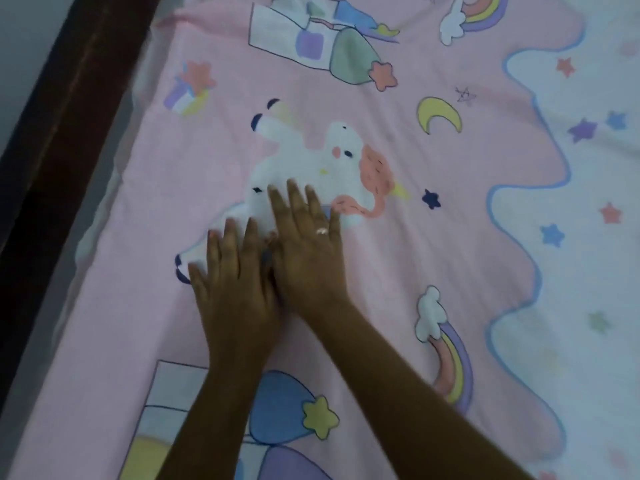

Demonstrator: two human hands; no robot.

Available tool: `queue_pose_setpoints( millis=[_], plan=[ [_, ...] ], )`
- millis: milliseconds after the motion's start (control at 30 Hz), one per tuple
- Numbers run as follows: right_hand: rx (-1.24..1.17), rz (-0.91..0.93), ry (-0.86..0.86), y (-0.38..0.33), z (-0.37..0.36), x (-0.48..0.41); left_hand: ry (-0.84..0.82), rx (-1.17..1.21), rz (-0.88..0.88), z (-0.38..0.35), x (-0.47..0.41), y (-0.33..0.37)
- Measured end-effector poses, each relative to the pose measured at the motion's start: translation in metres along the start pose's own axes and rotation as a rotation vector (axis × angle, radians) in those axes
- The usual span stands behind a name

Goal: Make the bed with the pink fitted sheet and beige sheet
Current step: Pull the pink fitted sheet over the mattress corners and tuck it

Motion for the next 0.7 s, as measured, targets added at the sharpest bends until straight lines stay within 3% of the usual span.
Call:
queue_pose_setpoints(
  millis=[167, 500, 600, 700],
  plan=[
    [0.020, -0.106, -0.056, 0.023, 0.001, 0.068, -0.135, -0.056, 0.022, -0.018, 0.063, 0.022],
    [0.256, -0.189, -0.067, 0.138, 0.061, 0.193, -0.315, -0.101, -0.185, -0.044, 0.152, 0.108],
    [0.320, -0.286, -0.050, 0.194, 0.092, 0.241, -0.322, -0.115, -0.236, -0.047, 0.177, 0.123],
    [0.368, -0.497, -0.007, 0.253, 0.131, 0.295, -0.322, -0.135, -0.302, -0.047, 0.205, 0.133]
  ],
)
Point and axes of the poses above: each hand's wrist, its own x-axis away from the middle knuckle, its own z-axis out of the back of the hand, y = z × x, the point moved 7 cm from there along -x, towards the middle knuckle, and after that the axes turned 5 degrees about -x, right-handed, at the moved point
